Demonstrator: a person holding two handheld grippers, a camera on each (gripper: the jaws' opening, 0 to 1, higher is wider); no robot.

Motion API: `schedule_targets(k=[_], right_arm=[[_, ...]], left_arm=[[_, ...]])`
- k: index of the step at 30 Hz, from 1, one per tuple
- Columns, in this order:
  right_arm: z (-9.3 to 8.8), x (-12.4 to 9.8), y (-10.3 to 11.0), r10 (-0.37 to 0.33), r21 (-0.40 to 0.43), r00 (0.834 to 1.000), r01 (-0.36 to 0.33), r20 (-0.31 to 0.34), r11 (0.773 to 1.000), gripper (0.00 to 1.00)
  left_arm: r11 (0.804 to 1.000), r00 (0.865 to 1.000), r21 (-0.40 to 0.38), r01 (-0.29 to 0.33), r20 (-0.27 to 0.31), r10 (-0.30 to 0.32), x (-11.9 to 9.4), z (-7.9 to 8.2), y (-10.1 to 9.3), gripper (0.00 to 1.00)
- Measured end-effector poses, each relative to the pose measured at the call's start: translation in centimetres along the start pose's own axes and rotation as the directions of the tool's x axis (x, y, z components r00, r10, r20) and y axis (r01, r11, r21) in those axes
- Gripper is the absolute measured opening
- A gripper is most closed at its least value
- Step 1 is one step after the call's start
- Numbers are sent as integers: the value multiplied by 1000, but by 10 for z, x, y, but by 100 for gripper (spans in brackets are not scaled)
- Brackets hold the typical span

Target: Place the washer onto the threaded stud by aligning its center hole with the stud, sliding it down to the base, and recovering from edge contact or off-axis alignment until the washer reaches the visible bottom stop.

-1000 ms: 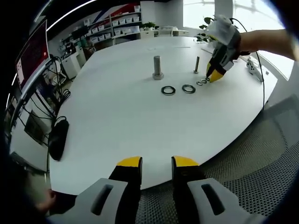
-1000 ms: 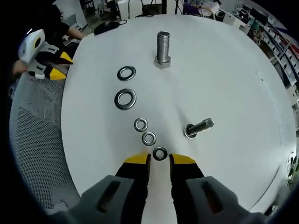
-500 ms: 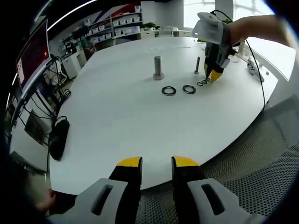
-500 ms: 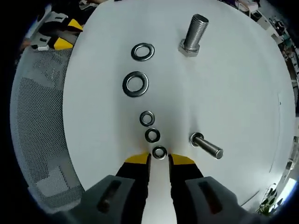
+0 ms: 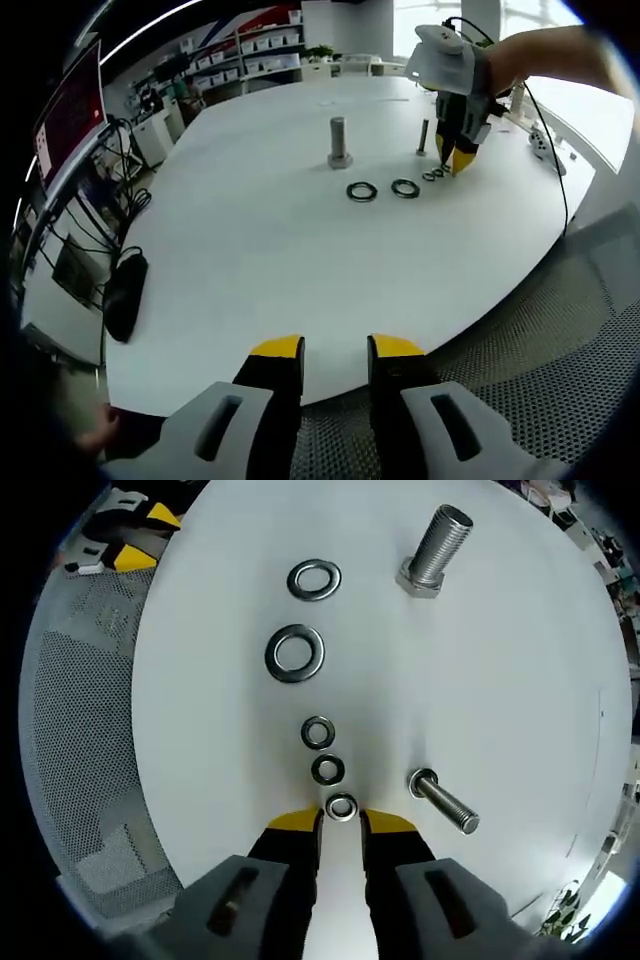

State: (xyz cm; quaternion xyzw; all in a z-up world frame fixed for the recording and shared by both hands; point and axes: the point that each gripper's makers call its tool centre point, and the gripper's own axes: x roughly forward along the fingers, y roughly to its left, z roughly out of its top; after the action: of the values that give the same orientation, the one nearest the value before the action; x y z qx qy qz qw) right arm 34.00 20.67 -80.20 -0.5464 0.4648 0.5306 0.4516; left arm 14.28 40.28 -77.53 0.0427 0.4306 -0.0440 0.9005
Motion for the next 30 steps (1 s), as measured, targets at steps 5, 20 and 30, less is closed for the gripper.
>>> schedule_targets(k=[5, 20, 30], right_arm=[[0, -1, 1, -13, -1, 1000, 13, -1, 1000, 18], [0, -1, 1, -25, 36, 999, 24, 47, 999, 18], [0, 1, 1, -36, 44, 998, 34, 46, 998, 18]], left_arm=[[1000, 1000, -3, 1, -1, -1, 0, 0, 0, 23], [1000, 1000, 2, 6, -6, -6, 0, -1, -1, 23], [1000, 1000, 7, 5, -6, -5, 0, -1, 0, 24]])
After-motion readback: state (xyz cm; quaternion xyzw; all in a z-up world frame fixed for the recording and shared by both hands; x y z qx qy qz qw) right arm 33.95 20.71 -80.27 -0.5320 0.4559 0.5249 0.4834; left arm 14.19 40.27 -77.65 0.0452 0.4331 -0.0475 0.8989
